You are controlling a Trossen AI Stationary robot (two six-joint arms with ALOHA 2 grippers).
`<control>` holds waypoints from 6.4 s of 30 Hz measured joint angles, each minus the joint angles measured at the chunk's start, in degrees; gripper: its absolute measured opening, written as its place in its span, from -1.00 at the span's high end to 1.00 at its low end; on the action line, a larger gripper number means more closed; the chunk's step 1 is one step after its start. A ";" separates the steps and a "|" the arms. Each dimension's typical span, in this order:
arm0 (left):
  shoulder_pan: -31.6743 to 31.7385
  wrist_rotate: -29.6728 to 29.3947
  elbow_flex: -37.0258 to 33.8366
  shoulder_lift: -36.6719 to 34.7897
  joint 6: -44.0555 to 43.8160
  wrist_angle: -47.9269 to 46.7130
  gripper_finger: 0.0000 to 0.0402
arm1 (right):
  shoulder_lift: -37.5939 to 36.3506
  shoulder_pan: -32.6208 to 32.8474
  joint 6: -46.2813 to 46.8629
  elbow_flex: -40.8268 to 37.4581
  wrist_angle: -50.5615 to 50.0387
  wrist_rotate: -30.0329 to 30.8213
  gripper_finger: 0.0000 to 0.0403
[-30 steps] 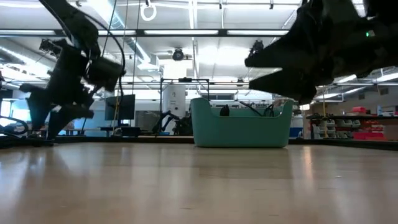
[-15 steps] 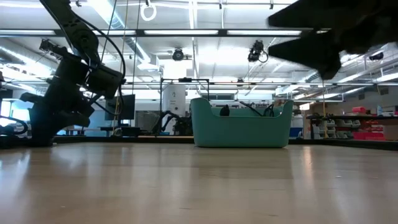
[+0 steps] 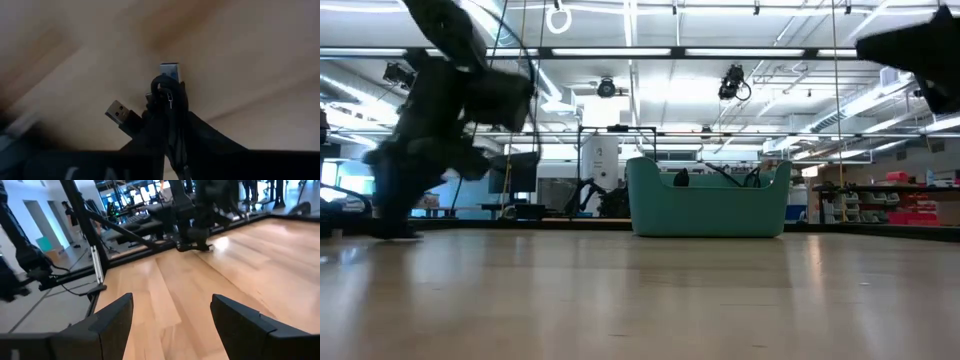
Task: Pick and place USB-C Cables
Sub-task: Put the black charger cable into the blue bin, then return to Home Position
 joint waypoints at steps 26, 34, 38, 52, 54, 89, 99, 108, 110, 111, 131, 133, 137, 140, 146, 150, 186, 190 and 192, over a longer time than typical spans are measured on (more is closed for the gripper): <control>0.95 -19.80 39.92 21.58 22.33 61.09 0.75 | -6.78 -1.31 1.67 -6.96 4.53 22.36 -0.33; 8.85 -25.81 41.94 28.21 11.63 50.41 0.72 | -11.53 -1.39 -4.56 -6.96 4.13 22.35 -0.26; 10.42 -27.15 41.88 29.48 9.44 48.43 0.70 | -11.58 -1.36 -4.70 -6.96 3.57 22.19 -0.22; 13.53 -16.96 43.28 27.91 10.54 43.92 0.04 | -11.56 -1.41 -2.73 -6.96 3.04 21.74 -0.19; 13.82 -14.02 44.77 26.57 11.10 42.91 -0.07 | -11.56 -1.41 -2.66 -6.96 3.04 21.75 -0.19; -39.61 -47.66 -7.31 -14.07 8.06 71.79 0.96 | -27.50 -16.55 -0.51 -8.99 -14.01 -27.75 0.98; -39.28 -47.71 -24.69 -43.98 23.42 80.28 0.98 | -58.91 -34.96 -5.95 -9.67 -45.33 -38.05 0.99; -39.26 -48.60 -31.15 -70.10 34.96 75.66 0.98 | -79.05 -39.55 -9.09 -9.58 -66.72 -38.68 1.00; -39.26 -48.78 -31.19 -73.86 35.02 71.98 0.98 | -82.60 -39.59 -9.80 -9.59 -68.98 -38.78 1.00; -39.26 -48.77 -31.19 -75.38 34.96 70.08 0.98 | -84.11 -39.59 -10.79 -9.84 -69.32 -39.22 1.00; -39.28 -49.17 -31.15 -81.15 29.79 55.33 0.98 | -95.51 -49.55 -19.56 -24.24 -60.96 -53.73 1.00; -39.26 -49.19 -31.15 -81.18 30.38 54.49 0.99 | -95.51 -51.89 -18.89 -25.04 -60.54 -55.96 1.00; -38.09 -49.17 -31.15 -81.20 33.06 53.86 0.99 | -95.30 -56.22 -16.34 -26.94 -58.84 -63.85 1.00; -35.34 -49.01 -31.15 -82.47 35.38 53.43 0.99 | -95.47 -58.14 -15.79 -26.94 -56.76 -69.75 1.00; -25.48 -35.77 -31.07 -82.91 35.85 51.79 0.99 | -95.44 -59.04 -15.21 -26.94 -53.50 -71.11 0.99; -15.14 -23.72 -31.15 -82.95 34.33 51.15 0.99 | -95.42 -59.02 -14.98 -26.94 -53.60 -71.30 0.99; 0.15 -2.02 -37.77 -82.53 43.78 57.27 0.80 | -95.42 -59.02 -13.68 -26.94 -53.37 -70.65 0.94; 0.16 -2.04 -37.78 -82.53 43.78 57.31 0.83 | -95.42 -59.02 -13.68 -26.94 -53.38 -70.65 0.94; -0.08 -2.05 -37.79 -82.53 43.78 57.26 0.84 | -95.42 -58.96 -13.68 -26.94 -53.42 -70.65 0.94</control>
